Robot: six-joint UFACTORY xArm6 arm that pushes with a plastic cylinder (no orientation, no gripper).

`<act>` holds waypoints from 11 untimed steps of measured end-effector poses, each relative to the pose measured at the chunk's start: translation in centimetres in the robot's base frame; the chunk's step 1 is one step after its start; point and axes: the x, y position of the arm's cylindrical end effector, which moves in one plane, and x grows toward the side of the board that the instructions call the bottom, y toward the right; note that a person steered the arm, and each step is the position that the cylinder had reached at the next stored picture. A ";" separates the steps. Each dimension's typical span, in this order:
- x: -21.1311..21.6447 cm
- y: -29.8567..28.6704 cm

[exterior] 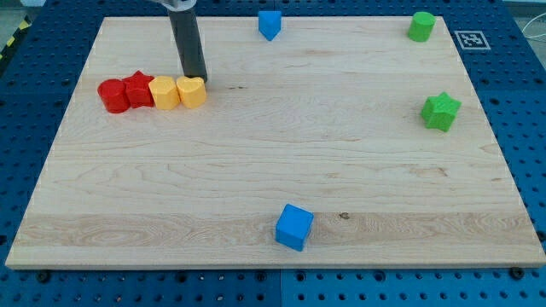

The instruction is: Point at blue triangle

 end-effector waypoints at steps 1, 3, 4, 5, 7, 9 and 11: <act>-1.2 2.3; -1.6 6.3; -1.6 7.2; -1.6 7.3; -5.4 7.3; -14.3 5.9; -15.3 5.9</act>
